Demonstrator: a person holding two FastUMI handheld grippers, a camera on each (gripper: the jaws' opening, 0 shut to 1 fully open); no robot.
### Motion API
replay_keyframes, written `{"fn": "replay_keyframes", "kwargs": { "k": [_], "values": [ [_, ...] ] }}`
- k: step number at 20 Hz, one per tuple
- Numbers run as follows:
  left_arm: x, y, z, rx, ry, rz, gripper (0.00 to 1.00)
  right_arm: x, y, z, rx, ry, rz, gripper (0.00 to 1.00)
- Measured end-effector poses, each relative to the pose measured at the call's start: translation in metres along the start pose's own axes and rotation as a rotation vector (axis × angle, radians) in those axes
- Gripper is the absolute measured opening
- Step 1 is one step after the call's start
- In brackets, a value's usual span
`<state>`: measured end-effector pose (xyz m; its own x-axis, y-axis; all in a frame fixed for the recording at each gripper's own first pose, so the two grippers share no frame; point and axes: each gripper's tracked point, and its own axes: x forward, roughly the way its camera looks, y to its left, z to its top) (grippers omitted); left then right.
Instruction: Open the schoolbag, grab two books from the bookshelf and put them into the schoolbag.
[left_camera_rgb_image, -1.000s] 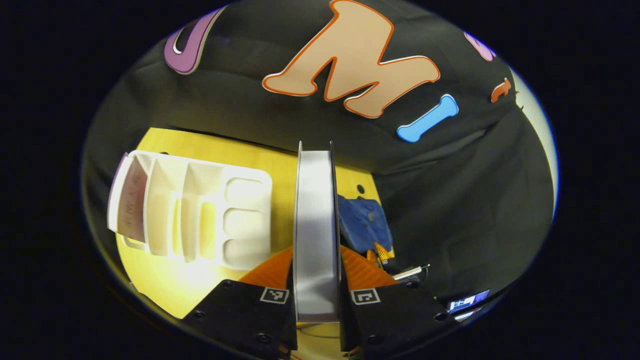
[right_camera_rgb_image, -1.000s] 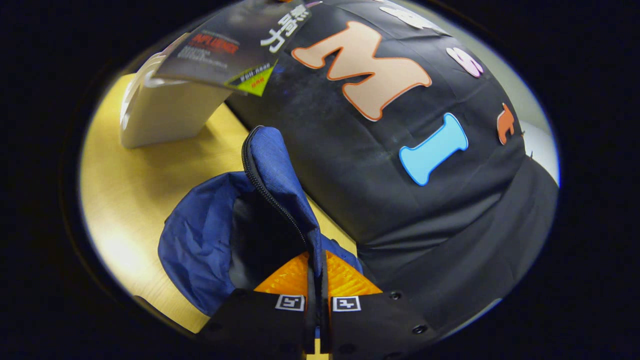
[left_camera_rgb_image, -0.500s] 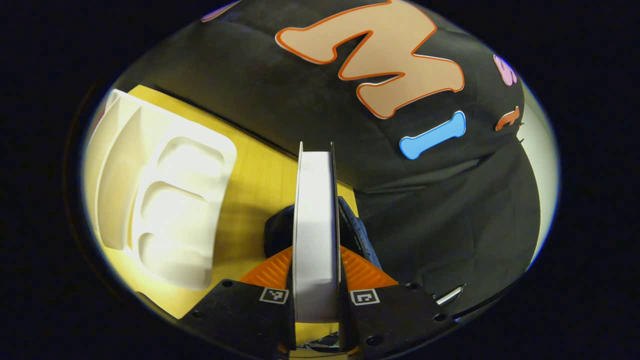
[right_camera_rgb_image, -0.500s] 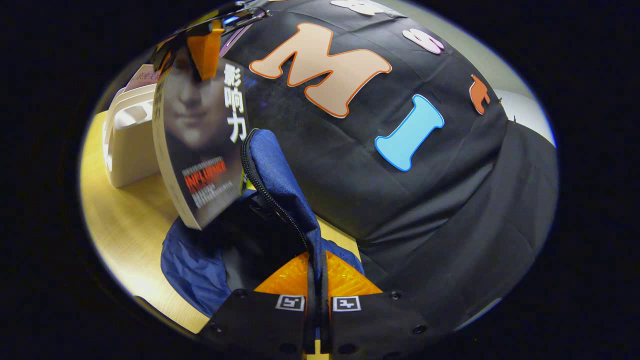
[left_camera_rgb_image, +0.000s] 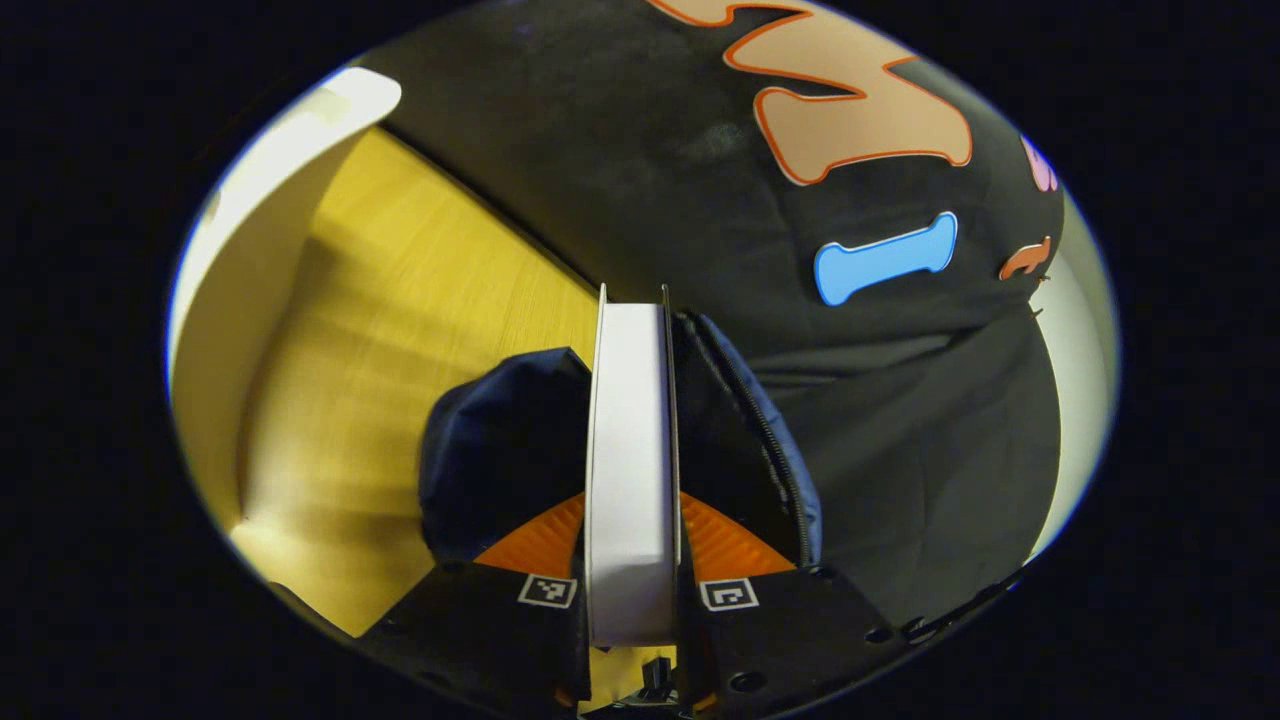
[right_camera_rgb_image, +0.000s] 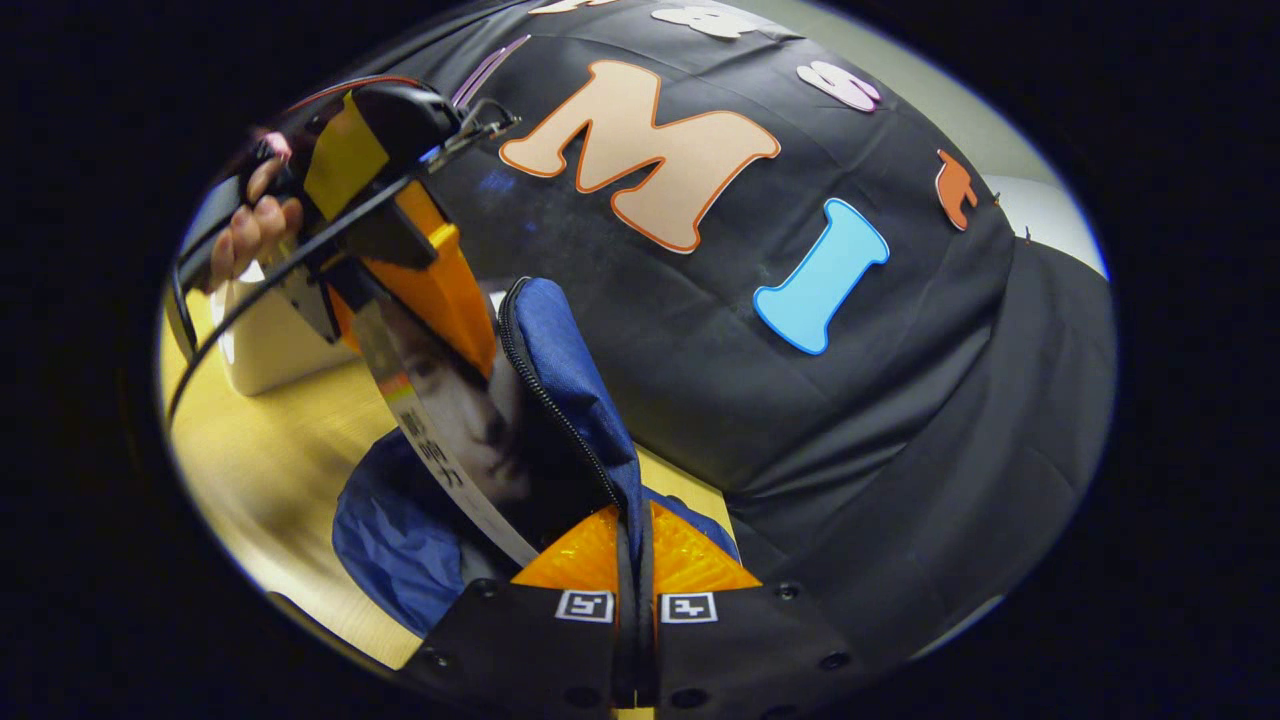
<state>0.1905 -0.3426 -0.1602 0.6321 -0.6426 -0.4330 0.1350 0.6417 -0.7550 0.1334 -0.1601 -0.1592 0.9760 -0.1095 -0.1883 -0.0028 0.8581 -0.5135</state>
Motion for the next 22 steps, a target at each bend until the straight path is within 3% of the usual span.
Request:
{"fn": "replay_keyframes", "kwargs": {
  "k": [7, 12, 14, 18, 22],
  "values": [
    [0.027, 0.005, -0.024, -0.043, 0.008, -0.036, 0.32, 0.0, 0.007, -0.004, 0.013, 0.0, 0.013, 0.01],
    [0.041, 0.021, -0.026, -0.046, 0.014, 0.027, 0.35, 0.004, 0.009, -0.009, 0.015, 0.015, 0.017, 0.01],
    [0.037, 0.026, -0.031, -0.048, 0.039, 0.054, 0.43, 0.006, 0.012, -0.01, 0.007, 0.019, 0.018, 0.03],
    [0.018, 0.041, -0.027, -0.04, 0.037, 0.115, 1.0, 0.008, 0.014, -0.011, -0.001, 0.023, 0.015, 0.04],
    [-0.017, 0.047, -0.026, -0.026, 0.052, 0.152, 0.97, 0.009, 0.014, -0.013, -0.002, 0.028, 0.012, 0.01]
  ]
}}
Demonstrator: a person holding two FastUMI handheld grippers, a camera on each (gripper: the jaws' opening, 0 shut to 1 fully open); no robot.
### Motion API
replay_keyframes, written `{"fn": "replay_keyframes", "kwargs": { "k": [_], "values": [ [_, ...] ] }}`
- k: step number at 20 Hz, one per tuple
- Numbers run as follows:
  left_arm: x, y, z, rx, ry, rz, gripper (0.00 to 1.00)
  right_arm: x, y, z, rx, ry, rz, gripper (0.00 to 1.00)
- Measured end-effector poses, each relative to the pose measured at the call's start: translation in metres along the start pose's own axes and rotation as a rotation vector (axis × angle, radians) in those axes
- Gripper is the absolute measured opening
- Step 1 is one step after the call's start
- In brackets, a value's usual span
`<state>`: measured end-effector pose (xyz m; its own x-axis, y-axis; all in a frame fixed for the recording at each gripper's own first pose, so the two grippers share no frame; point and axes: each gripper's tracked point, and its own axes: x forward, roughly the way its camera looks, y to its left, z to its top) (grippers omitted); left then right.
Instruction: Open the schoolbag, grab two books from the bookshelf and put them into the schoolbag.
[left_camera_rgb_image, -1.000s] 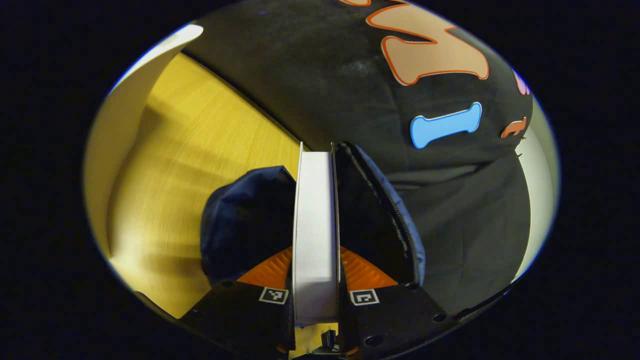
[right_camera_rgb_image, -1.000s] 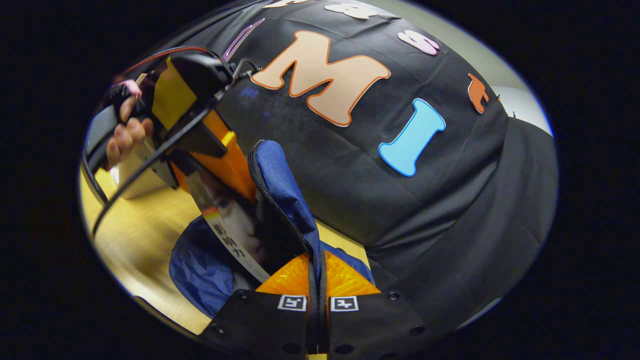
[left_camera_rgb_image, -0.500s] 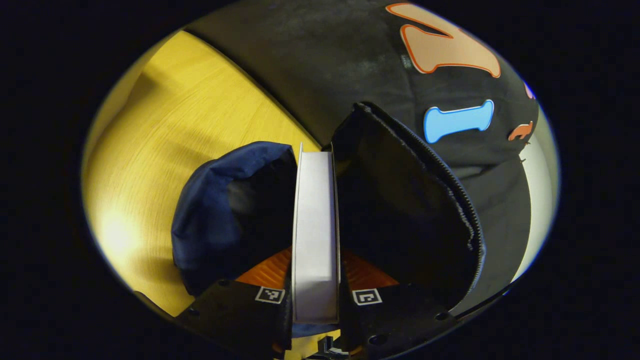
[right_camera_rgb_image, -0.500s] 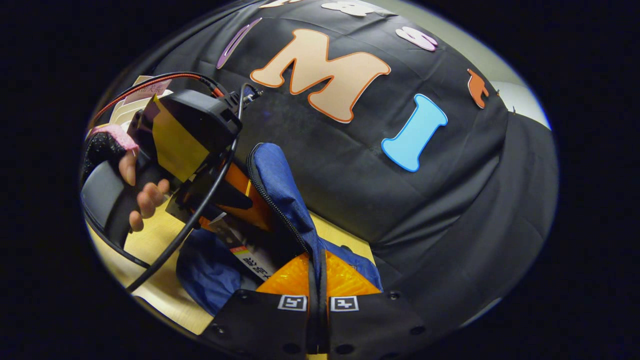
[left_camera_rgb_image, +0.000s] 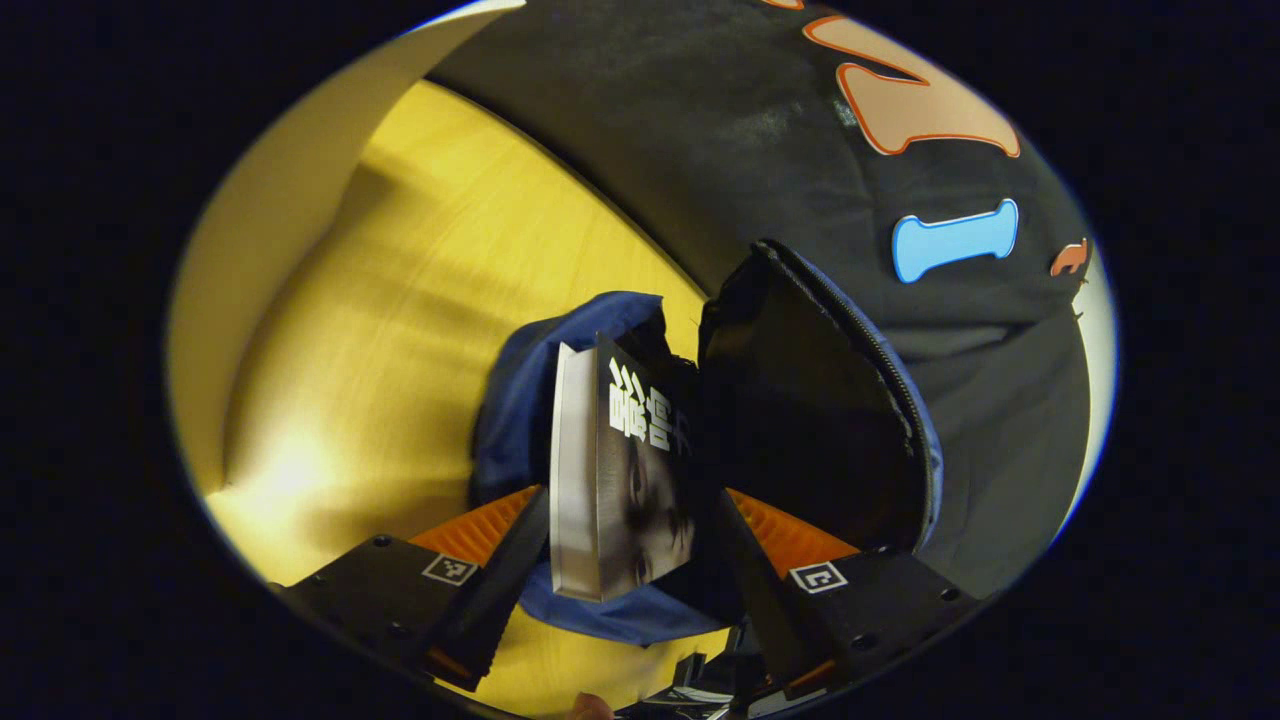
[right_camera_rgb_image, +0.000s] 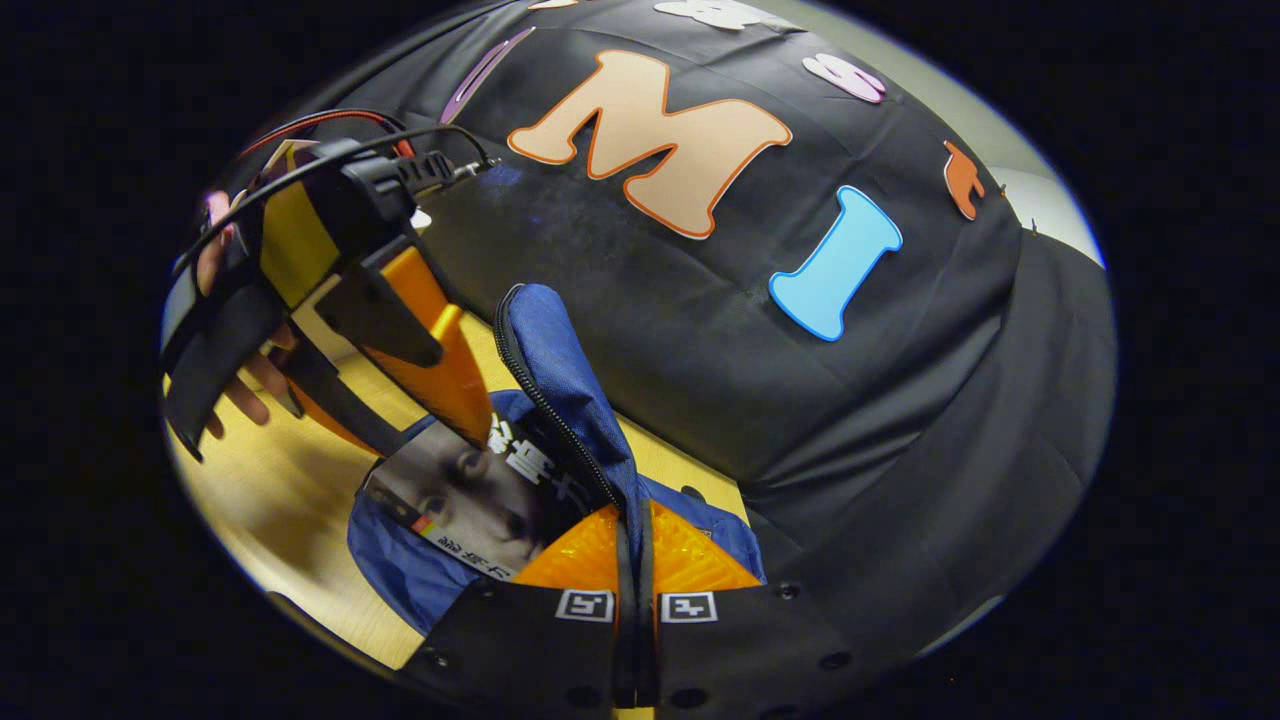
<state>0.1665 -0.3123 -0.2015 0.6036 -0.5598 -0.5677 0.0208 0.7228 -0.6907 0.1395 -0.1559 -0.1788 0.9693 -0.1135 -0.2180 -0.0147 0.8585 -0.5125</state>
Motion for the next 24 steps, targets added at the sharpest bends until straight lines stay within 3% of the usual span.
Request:
{"fn": "replay_keyframes", "kwargs": {
  "k": [2, 3, 4, 10, 16, 20, 21, 24],
  "values": [
    [-0.016, -0.001, 0.0, 0.025, 0.003, 0.006, 0.97, 0.0, 0.001, -0.001, -0.009, 0.0, 0.003, 0.03],
    [-0.027, -0.003, -0.001, 0.047, 0.011, 0.013, 0.92, 0.0, 0.001, -0.001, -0.013, 0.001, 0.005, 0.02],
    [-0.038, -0.006, -0.003, 0.066, 0.019, 0.018, 0.96, 0.0, 0.003, -0.001, -0.017, 0.0, 0.005, 0.03],
    [-0.11, -0.028, 0.001, 0.174, 0.021, 0.026, 0.97, -0.003, 0.008, -0.005, -0.044, -0.002, 0.014, 0.04],
    [-0.19, -0.043, 0.037, 0.239, -0.086, 0.049, 0.96, -0.004, 0.01, -0.007, -0.052, 0.011, 0.005, 0.04],
    [-0.262, -0.021, 0.089, 0.295, -0.238, 0.148, 0.96, -0.003, 0.013, -0.008, -0.066, 0.016, 0.006, 0.02],
    [-0.28, -0.013, 0.102, 0.296, -0.274, 0.177, 1.0, -0.002, 0.015, -0.009, -0.072, 0.017, 0.006, 0.04],
    [-0.338, 0.017, 0.128, 0.266, -0.358, 0.277, 0.96, -0.001, 0.019, -0.011, -0.065, 0.028, 0.015, 0.02]
  ]
}}
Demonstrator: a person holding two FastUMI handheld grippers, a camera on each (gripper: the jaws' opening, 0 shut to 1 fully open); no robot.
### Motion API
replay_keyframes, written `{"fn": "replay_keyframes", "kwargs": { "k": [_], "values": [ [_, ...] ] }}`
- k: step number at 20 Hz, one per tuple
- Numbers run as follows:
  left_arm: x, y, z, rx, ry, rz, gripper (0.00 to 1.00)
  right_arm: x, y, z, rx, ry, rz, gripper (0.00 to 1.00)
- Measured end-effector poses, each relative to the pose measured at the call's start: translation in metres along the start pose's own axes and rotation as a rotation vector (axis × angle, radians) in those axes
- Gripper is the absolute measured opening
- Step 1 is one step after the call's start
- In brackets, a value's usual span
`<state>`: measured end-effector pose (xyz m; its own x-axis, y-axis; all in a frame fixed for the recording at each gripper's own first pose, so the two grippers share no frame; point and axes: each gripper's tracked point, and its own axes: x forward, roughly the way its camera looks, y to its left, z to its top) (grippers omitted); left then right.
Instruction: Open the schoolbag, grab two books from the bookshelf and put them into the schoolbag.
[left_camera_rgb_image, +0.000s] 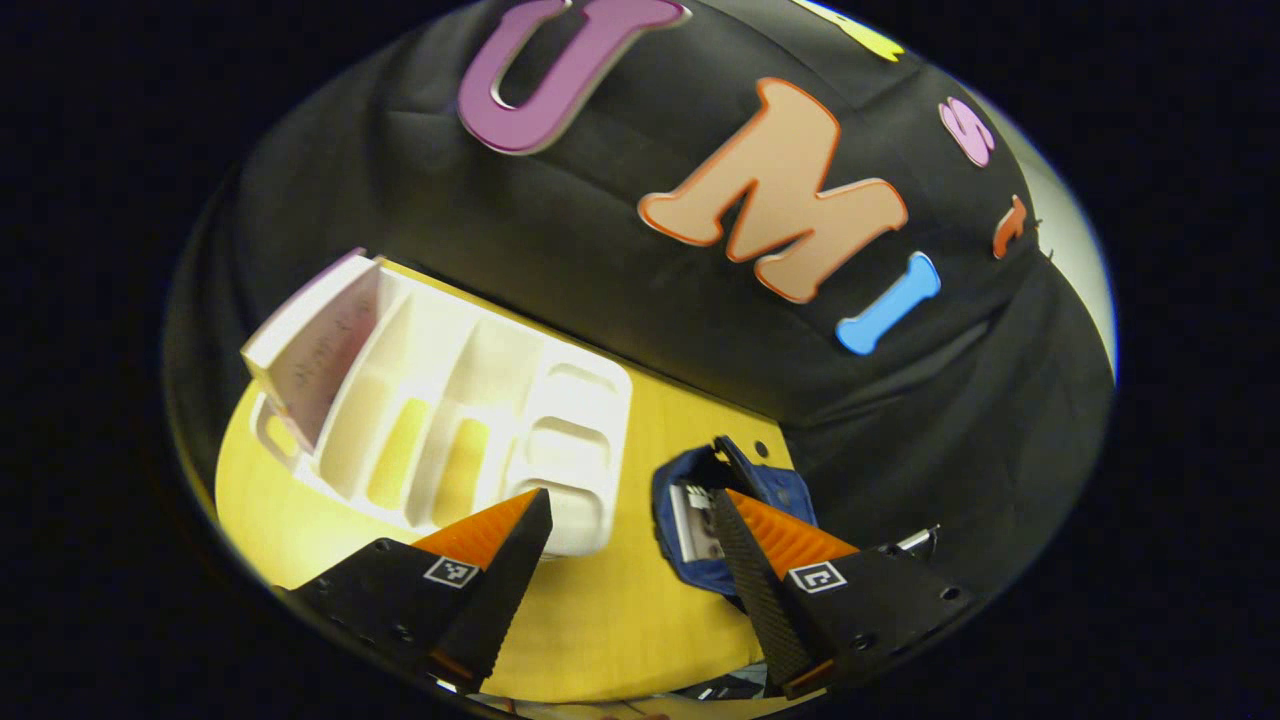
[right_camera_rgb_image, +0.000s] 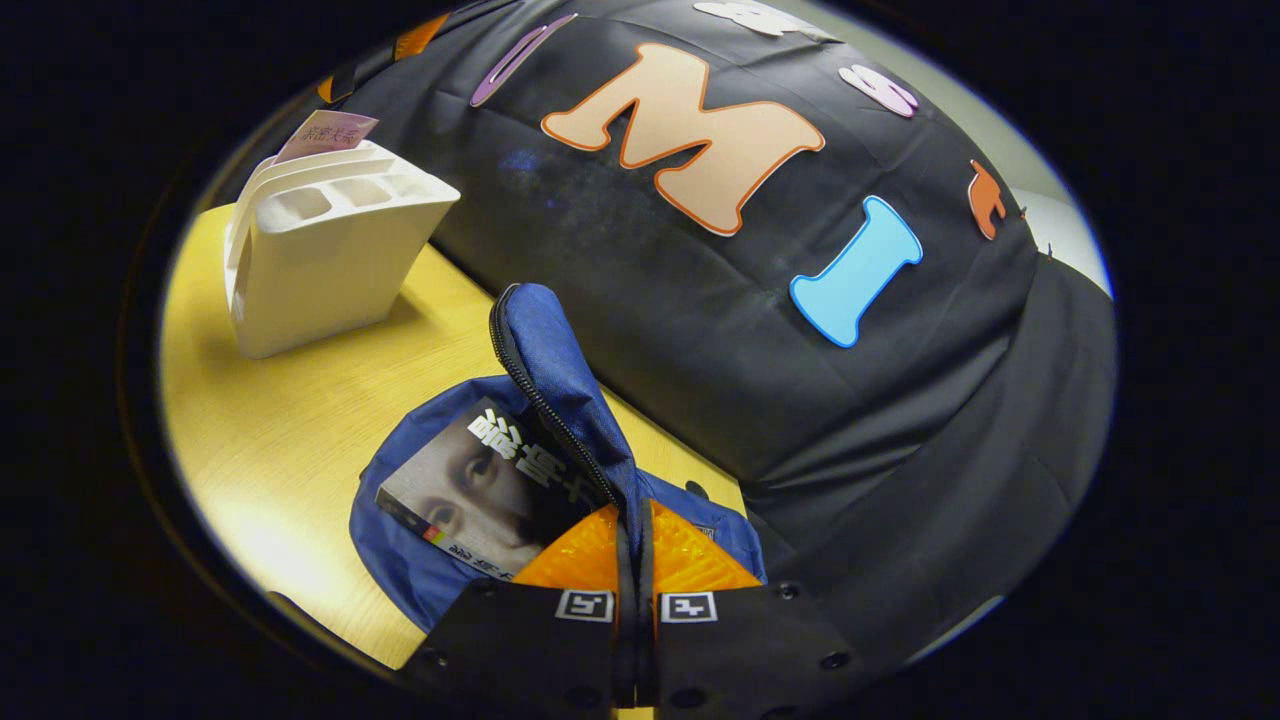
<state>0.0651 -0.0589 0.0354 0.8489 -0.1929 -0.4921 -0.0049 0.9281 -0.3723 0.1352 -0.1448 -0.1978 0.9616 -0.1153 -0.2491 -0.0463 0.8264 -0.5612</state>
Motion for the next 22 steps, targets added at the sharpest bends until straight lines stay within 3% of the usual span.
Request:
{"fn": "replay_keyframes", "kwargs": {
  "k": [4, 7, 14, 17, 22],
  "values": [
    [-0.04, 0.081, 0.008, 0.045, 0.028, 0.183, 0.96, -0.001, -0.004, -0.001, 0.023, 0.003, -0.001, 0.04],
    [-0.051, 0.116, 0.011, 0.051, 0.079, 0.273, 0.96, -0.001, -0.005, -0.002, 0.033, 0.006, 0.0, 0.04],
    [-0.053, 0.179, 0.051, 0.13, 0.195, 0.382, 0.96, -0.003, -0.004, -0.004, 0.058, 0.027, 0.007, 0.04],
    [-0.031, 0.203, 0.078, 0.253, 0.214, 0.428, 0.95, -0.002, -0.001, -0.006, 0.071, 0.048, 0.01, 0.03],
    [0.003, 0.206, 0.077, 0.306, 0.317, 0.41, 0.95, 0.005, 0.002, -0.005, 0.08, 0.074, 0.005, 0.04]
  ]
}}
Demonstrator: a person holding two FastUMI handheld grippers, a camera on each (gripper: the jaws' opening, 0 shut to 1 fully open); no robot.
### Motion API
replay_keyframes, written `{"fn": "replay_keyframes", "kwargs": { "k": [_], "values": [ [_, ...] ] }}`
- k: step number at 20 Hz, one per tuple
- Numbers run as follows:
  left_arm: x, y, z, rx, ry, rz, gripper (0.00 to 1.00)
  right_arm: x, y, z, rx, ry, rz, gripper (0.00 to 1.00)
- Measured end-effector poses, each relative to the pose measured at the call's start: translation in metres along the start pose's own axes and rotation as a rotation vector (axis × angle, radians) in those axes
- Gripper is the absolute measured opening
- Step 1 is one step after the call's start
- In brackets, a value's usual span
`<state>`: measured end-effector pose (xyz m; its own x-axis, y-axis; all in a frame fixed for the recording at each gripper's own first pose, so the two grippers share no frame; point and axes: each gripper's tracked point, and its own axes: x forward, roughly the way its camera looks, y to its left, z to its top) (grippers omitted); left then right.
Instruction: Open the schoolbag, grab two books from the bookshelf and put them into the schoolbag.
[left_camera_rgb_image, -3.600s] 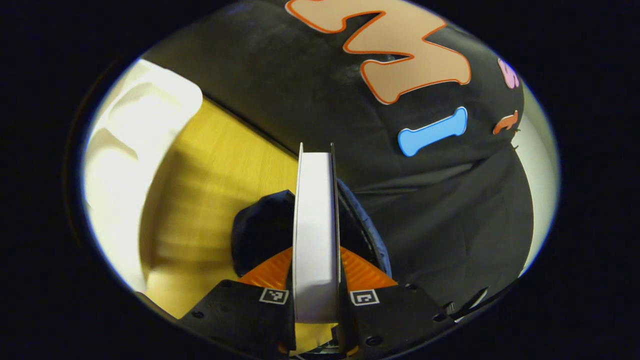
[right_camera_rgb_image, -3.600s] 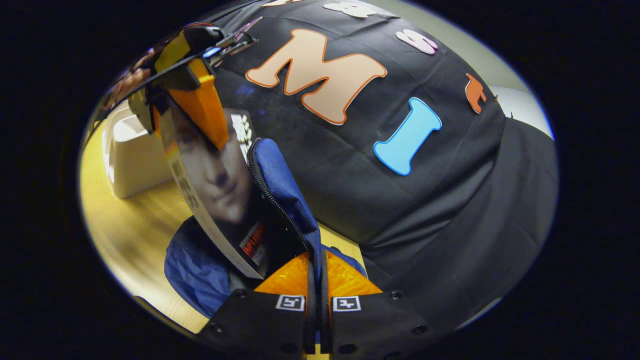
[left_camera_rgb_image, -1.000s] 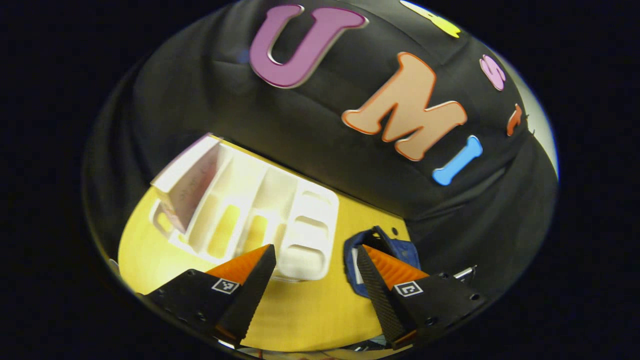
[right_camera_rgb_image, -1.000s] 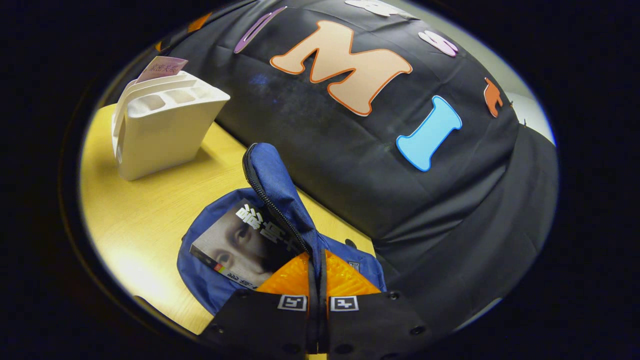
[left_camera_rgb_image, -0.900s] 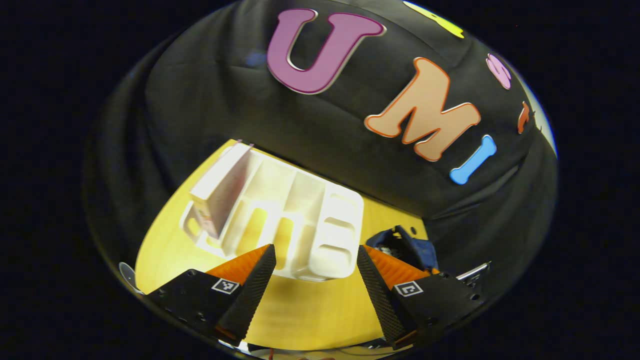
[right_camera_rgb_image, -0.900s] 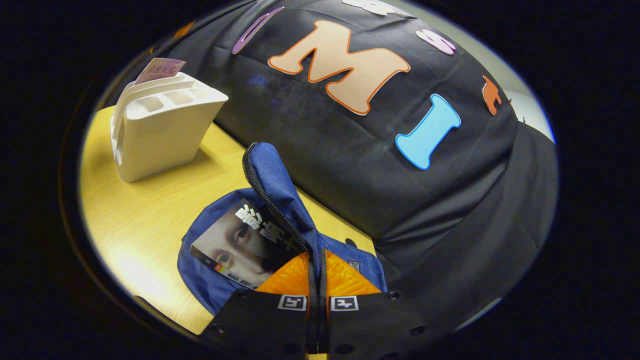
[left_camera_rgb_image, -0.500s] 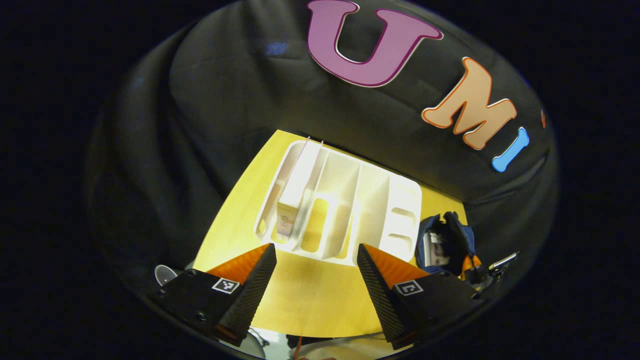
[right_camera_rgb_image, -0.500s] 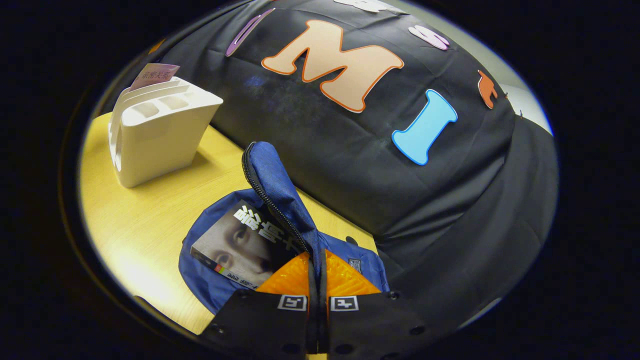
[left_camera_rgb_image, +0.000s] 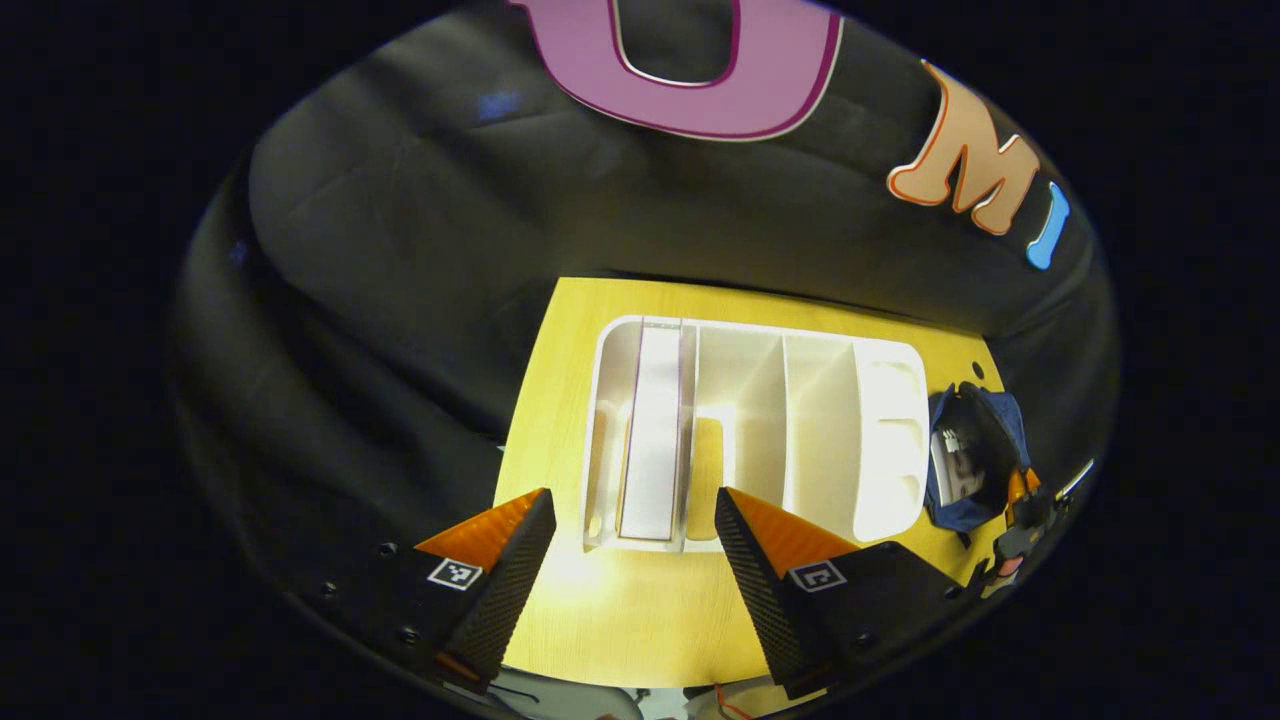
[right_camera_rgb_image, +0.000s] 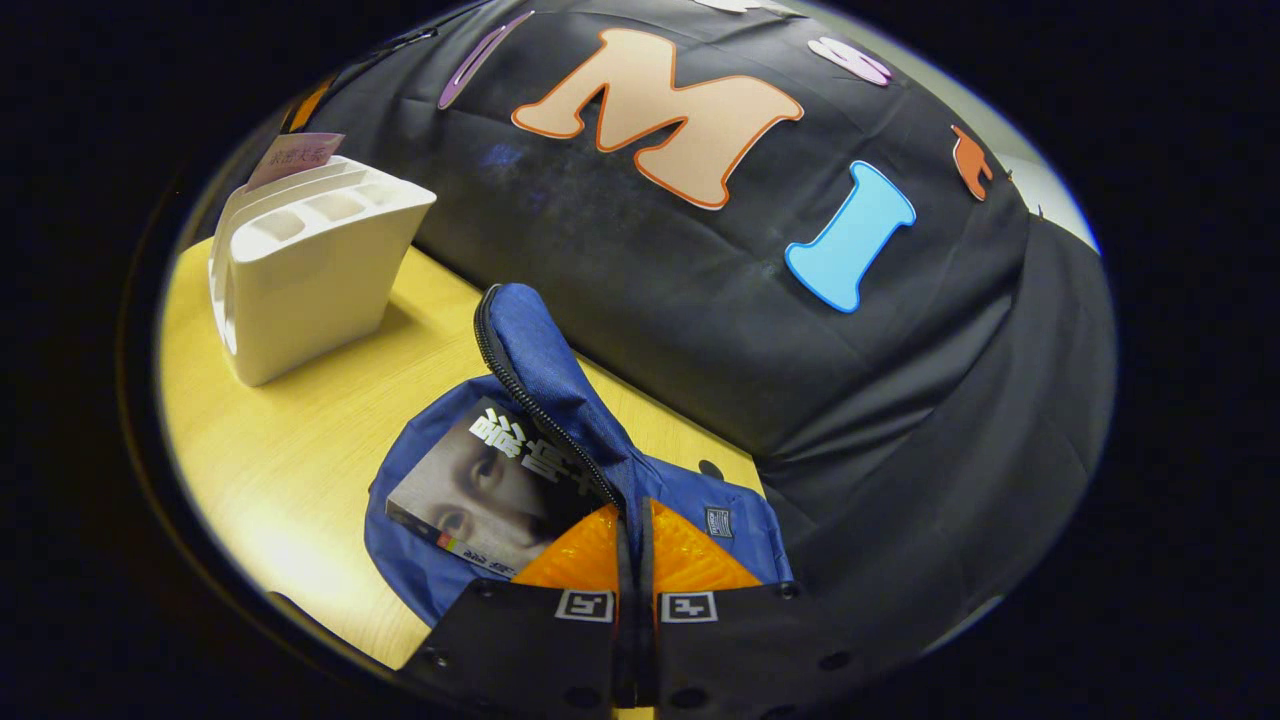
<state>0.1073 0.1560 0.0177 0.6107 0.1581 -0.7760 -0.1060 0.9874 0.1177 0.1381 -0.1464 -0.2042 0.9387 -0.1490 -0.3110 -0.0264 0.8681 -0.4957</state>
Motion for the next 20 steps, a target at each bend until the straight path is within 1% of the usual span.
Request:
{"fn": "replay_keyframes", "kwargs": {
  "k": [1, 5, 6, 8, 11, 12, 13, 16, 18, 19, 20],
  "values": [
    [0.004, 0.002, 0.0, 0.009, 0.015, -0.005, 0.94, 0.0, 0.003, 0.001, -0.005, 0.005, -0.002, 0.02],
    [0.032, -0.001, 0.001, 0.045, 0.096, -0.033, 0.92, 0.002, 0.009, 0.002, -0.036, 0.022, -0.008, 0.05],
    [0.04, 0.0, 0.0, 0.055, 0.118, -0.034, 0.9, 0.002, 0.009, 0.002, -0.039, 0.027, -0.01, 0.02],
    [0.052, 0.004, 0.002, 0.077, 0.15, -0.027, 0.84, 0.003, 0.009, 0.002, -0.041, 0.034, -0.014, 0.04],
    [0.065, 0.005, 0.002, 0.105, 0.194, -0.021, 0.7, 0.003, 0.01, 0.001, -0.044, 0.042, -0.02, 0.04],
    [0.068, 0.006, 0.001, 0.108, 0.209, -0.021, 0.68, 0.002, 0.011, 0.001, -0.047, 0.044, -0.021, 0.02],
    [0.071, 0.006, 0.001, 0.108, 0.224, -0.025, 0.63, 0.002, 0.011, 0.0, -0.05, 0.046, -0.022, 0.02],
    [0.079, 0.002, -0.008, 0.099, 0.276, -0.042, 0.55, 0.001, 0.011, 0.001, -0.049, 0.053, -0.026, 0.04],
    [0.084, 0.0, -0.016, 0.077, 0.321, -0.039, 0.43, 0.001, 0.01, 0.002, -0.047, 0.056, -0.029, 0.05],
    [0.086, 0.0, -0.02, 0.064, 0.347, -0.042, 0.4, -0.001, 0.011, 0.001, -0.049, 0.057, -0.03, 0.04],
    [0.089, -0.002, -0.021, 0.052, 0.352, -0.049, 0.39, -0.001, 0.011, 0.002, -0.052, 0.056, -0.031, 0.02]
  ]
}}
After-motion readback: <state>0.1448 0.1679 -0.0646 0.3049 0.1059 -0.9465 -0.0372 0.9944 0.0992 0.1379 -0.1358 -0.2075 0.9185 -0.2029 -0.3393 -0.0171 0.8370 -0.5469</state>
